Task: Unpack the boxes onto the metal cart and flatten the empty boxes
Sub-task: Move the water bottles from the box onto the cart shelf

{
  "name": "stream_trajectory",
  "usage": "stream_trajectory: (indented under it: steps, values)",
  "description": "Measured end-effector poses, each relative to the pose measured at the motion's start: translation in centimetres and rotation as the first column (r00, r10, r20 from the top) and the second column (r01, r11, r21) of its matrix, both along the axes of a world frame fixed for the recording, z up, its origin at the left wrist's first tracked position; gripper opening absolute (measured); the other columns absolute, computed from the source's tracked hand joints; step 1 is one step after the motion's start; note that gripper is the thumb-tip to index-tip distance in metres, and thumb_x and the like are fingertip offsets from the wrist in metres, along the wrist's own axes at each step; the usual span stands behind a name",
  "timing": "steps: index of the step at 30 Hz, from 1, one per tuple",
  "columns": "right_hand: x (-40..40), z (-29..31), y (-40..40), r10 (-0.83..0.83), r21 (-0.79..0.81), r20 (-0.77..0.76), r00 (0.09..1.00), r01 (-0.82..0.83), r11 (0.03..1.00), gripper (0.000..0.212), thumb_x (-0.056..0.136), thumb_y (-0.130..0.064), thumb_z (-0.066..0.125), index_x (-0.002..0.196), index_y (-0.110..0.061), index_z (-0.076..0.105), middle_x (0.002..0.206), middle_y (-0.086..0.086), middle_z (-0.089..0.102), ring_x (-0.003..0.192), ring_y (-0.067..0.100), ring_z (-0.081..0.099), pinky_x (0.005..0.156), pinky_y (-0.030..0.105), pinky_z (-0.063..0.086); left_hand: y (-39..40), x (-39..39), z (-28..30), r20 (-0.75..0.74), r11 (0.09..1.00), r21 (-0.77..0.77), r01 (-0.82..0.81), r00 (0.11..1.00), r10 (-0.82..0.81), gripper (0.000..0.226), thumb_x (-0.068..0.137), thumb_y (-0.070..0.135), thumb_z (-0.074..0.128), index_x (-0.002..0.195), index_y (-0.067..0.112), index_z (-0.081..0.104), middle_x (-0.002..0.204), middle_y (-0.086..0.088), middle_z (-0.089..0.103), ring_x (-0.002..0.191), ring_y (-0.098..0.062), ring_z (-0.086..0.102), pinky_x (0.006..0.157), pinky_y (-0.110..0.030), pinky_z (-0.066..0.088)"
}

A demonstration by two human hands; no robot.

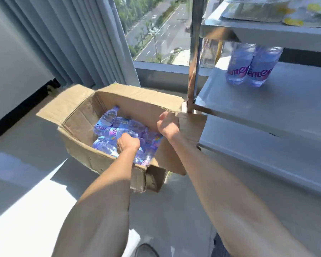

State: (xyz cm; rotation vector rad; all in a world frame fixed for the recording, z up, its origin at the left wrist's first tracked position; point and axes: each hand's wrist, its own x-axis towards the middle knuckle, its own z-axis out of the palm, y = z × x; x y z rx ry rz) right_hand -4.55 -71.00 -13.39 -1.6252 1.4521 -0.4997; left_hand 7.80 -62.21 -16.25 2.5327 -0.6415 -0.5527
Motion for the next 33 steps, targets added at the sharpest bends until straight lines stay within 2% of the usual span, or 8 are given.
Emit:
stream_trajectory:
  steps: [5,9,15,18,23,27,30,33]
  values:
    - [7.2,-4.6,-1.6,0.017,0.112,-0.171,0.985,0.002,0.994,0.034,0.088,-0.011,0.054,0.121,-0.006,0.062,0.127,0.019,0.061,0.12,0.036,0.057,0.096,0.037,0.048,-3.3,2.9,-4.2,-0.028,0.986,0.163,0.025,0.999,-0.021,0.032,0.089,0.014,0.062,0.12,0.006,0.064,0.13,-0.018,0.06,0.124,-0.036,0.054,0.099,-0.037,0.044]
    - [9.3,-10.3,-3.0,0.148,0.227,-0.45,0.881,-0.048,0.973,0.042,0.091,-0.017,0.052,0.133,-0.013,0.055,0.139,0.012,0.052,0.131,0.033,0.045,0.107,0.045,0.038,-5.8,5.7,-8.2,0.122,0.94,0.306,0.149,0.973,-0.194,0.03,0.089,0.011,0.062,0.119,0.011,0.064,0.128,-0.015,0.058,0.125,-0.032,0.049,0.098,-0.038,0.043]
    - [11.4,-15.8,-6.3,0.298,0.202,-0.561,0.773,-0.221,0.954,0.04,0.091,-0.011,0.056,0.131,-0.009,0.058,0.135,0.012,0.057,0.126,0.032,0.054,0.1,0.041,0.046,-7.3,10.0,-12.3,-0.104,0.417,0.719,0.557,0.678,-0.728,0.057,0.089,0.012,0.051,0.141,0.037,0.048,0.142,-0.007,0.046,0.135,-0.031,0.033,0.106,-0.043,0.033]
    - [13.0,-20.7,-6.9,0.283,0.207,-0.625,0.728,-0.195,0.959,0.047,0.096,-0.02,0.045,0.142,-0.012,0.046,0.146,0.014,0.043,0.133,0.036,0.041,0.111,0.048,0.034,-7.5,10.2,-14.2,-0.089,0.331,0.778,0.534,0.615,-0.783,0.056,0.087,0.019,0.056,0.139,0.037,0.047,0.14,-0.007,0.043,0.133,-0.033,0.027,0.106,-0.047,0.026]
    - [13.1,-20.7,-6.4,0.099,0.082,-0.635,0.766,-0.06,0.995,0.042,0.105,-0.019,0.029,0.14,-0.003,0.045,0.141,0.021,0.04,0.132,0.037,0.036,0.109,0.045,0.027,-7.1,9.8,-14.4,-0.019,0.418,0.772,0.478,0.676,-0.737,0.055,0.085,0.025,0.063,0.137,0.037,0.052,0.141,-0.004,0.044,0.137,-0.03,0.024,0.108,-0.047,0.022]
    - [13.2,-20.1,-5.8,0.133,0.143,-0.65,0.748,-0.052,0.988,0.042,0.105,-0.019,0.03,0.145,-0.01,0.038,0.149,0.02,0.036,0.138,0.038,0.033,0.116,0.049,0.022,-6.9,9.5,-13.4,0.049,0.507,0.726,0.464,0.701,-0.712,0.054,0.083,0.019,0.065,0.133,0.034,0.053,0.135,-0.007,0.048,0.132,-0.031,0.03,0.107,-0.047,0.026]
    - [12.5,-17.8,-5.3,0.206,0.168,-0.655,0.727,-0.126,0.978,0.041,0.101,-0.015,0.041,0.141,-0.006,0.045,0.147,0.02,0.041,0.137,0.038,0.037,0.112,0.049,0.029,-6.8,8.8,-12.7,0.143,0.656,0.629,0.418,0.767,-0.626,0.059,0.078,0.014,0.071,0.13,0.028,0.048,0.133,-0.012,0.048,0.129,-0.035,0.035,0.104,-0.048,0.031]
    - [12.1,-15.4,-4.6,0.104,0.204,-0.535,0.838,0.009,0.979,0.038,0.092,-0.018,0.056,0.129,-0.013,0.059,0.136,0.01,0.057,0.127,0.031,0.052,0.103,0.043,0.042,-6.7,7.7,-11.6,0.232,0.859,0.395,0.327,0.869,-0.437,0.067,0.074,0.012,0.075,0.13,0.02,0.041,0.132,-0.012,0.048,0.126,-0.033,0.04,0.097,-0.045,0.038]
